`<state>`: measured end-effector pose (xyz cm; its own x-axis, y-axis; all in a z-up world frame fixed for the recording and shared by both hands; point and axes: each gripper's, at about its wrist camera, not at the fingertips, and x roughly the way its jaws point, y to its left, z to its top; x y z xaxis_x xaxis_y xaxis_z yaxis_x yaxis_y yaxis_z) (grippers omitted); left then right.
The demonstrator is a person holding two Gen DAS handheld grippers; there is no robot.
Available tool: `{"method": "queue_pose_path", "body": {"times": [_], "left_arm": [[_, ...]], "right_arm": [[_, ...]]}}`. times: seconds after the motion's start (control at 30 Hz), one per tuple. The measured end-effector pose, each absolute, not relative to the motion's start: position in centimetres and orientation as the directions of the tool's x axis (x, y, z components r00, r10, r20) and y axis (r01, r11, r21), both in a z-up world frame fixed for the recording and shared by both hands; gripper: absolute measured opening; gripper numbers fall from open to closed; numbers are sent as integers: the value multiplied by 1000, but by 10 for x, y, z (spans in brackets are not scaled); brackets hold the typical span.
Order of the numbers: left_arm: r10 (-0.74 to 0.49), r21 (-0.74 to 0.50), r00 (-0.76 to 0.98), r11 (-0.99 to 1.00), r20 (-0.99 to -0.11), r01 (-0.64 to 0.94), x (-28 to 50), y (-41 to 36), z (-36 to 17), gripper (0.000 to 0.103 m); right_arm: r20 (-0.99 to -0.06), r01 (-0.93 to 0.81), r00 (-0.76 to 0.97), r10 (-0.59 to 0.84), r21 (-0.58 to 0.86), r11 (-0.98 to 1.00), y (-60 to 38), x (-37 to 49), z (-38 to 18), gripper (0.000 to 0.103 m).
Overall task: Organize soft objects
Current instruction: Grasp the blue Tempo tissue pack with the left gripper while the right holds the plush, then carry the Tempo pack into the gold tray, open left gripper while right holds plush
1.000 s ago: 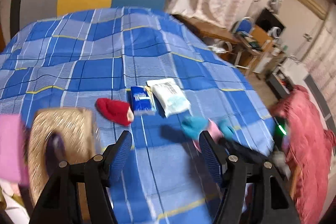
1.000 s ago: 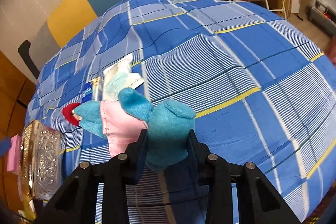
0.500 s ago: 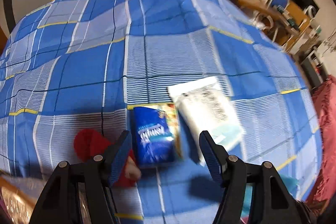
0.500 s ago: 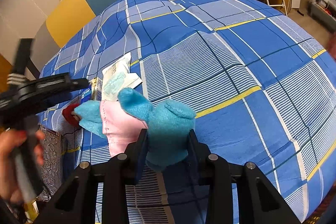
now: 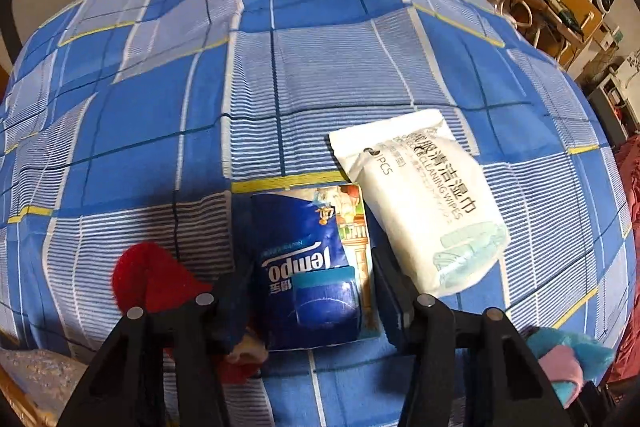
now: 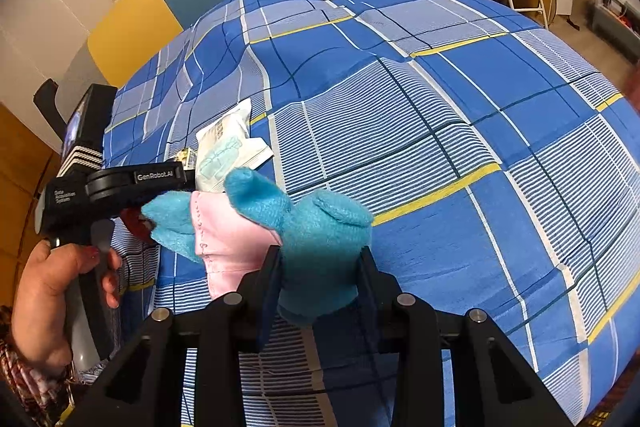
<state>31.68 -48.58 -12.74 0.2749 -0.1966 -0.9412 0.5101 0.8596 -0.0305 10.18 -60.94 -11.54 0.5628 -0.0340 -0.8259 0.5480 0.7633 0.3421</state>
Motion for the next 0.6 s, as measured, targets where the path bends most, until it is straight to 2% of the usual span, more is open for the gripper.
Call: {"method": "queue_pose_path", "body": {"times": [0.37,0.6], "left_arm": [[-327,-122,322,845,-889,520,280,-462,-71,54],[-454,-226,303,794,-838,565,231,-424,-27,54]], "right_arm": [[-822,537,568,-39,333,775,-608,102,-115,37],[-812,541,583,-39,351,764,-610,97,-116,37]]}}
